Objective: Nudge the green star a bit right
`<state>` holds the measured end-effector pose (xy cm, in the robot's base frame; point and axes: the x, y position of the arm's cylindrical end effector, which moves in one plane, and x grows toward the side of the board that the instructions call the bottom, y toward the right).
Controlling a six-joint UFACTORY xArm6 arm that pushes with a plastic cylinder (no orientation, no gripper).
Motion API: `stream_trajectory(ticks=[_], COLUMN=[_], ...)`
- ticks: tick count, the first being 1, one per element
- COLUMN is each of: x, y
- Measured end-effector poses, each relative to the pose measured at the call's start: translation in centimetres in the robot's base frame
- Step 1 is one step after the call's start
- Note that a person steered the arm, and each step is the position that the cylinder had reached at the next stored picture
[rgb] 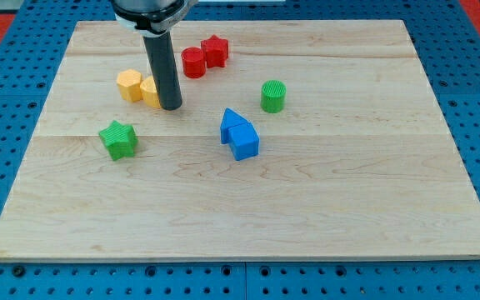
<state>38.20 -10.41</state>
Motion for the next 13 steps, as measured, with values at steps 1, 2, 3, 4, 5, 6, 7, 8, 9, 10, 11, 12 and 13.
stream_trajectory(ticks=[1, 2, 3, 4, 5, 6, 7, 8, 9, 10, 11, 12, 13], x=[-0.8, -0.7, 0.5, 0.5, 0.6, 2.0, 4.6, 7.1, 8.5, 9.5, 9.5, 9.1, 9.1], y=[-0.8, -0.9, -0.5, -3.3, -7.8, -11.1, -12.3, -12.4, -12.5, -12.5, -12.3, -10.6, -9.5])
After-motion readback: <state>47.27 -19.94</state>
